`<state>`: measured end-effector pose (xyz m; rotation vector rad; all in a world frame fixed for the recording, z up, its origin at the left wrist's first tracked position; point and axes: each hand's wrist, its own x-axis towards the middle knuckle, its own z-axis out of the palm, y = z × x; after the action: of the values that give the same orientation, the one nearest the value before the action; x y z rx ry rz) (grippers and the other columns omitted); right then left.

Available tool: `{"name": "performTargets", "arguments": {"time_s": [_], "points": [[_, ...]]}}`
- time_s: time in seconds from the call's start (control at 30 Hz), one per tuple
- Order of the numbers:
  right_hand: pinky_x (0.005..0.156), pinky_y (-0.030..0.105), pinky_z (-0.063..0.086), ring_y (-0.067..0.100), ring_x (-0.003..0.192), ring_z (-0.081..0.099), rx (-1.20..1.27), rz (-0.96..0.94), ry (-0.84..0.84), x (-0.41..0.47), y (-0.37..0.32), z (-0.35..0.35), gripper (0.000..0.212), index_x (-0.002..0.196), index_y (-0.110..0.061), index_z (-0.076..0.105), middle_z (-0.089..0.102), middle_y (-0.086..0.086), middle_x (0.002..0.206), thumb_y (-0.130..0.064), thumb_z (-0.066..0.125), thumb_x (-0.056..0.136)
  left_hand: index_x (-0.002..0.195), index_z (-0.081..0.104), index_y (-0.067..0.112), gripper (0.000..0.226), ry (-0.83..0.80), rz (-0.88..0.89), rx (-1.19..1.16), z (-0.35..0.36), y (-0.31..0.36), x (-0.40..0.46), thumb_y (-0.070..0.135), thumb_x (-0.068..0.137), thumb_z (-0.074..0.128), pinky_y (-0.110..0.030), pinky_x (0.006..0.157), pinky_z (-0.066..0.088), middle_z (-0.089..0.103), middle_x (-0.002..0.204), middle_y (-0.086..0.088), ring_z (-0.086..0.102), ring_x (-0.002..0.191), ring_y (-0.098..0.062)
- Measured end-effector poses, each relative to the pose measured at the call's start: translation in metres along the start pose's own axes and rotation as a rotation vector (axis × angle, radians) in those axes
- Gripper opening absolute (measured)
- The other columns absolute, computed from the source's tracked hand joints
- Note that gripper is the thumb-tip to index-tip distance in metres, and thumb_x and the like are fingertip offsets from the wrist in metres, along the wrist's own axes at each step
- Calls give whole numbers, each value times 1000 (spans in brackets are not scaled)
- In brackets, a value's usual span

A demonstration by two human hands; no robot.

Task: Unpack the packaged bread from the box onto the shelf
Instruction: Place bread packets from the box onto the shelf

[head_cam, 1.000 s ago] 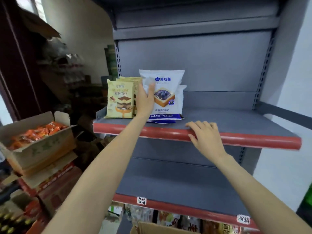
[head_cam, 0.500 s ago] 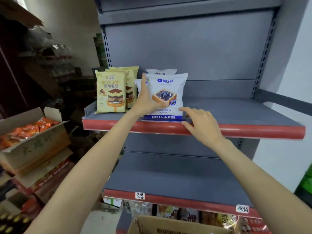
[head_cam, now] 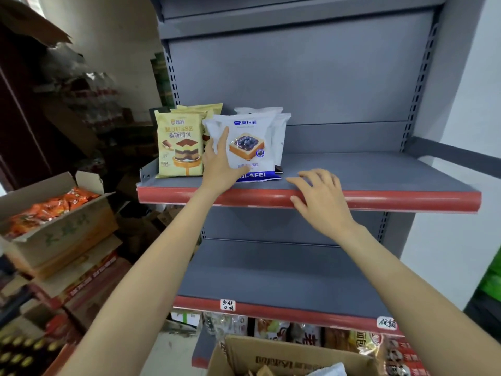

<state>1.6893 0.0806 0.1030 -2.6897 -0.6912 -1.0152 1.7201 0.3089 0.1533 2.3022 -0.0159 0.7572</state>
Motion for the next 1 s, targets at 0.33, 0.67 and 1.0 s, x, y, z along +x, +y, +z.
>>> {"name": "performTargets", "arguments": {"time_s": [0.33, 0.67, 1.0], "points": [[77, 30, 43, 21, 89, 59, 236, -56, 299, -115, -27, -17, 23, 108, -14, 67, 68, -1, 94, -17, 54, 90, 110, 60, 25, 23, 199, 295, -117, 6, 16, -159, 32, 91, 52, -28, 74, 48, 69, 85, 15, 60, 80, 0], [57, 30, 48, 21, 78, 67, 299, 246, -668, -326, -3, 48, 22, 112, -22, 62, 71, -1, 94, -29, 52, 94, 111, 62, 29, 26, -742, -118, 230, 95, -83, -338, 38, 88, 53, -34, 80, 53, 71, 101, 9, 65, 93, -13], [92, 41, 42, 36, 115, 48, 262, 585, -966, -443, 20, 139, 45, 133, -16, 48, 52, 13, 131, -25, 58, 90, 124, 55, 11, 31, -817, -618, -65, 218, -140, -434, 15, 93, 56, -29, 93, 43, 60, 122, -7, 55, 114, -20]]}}
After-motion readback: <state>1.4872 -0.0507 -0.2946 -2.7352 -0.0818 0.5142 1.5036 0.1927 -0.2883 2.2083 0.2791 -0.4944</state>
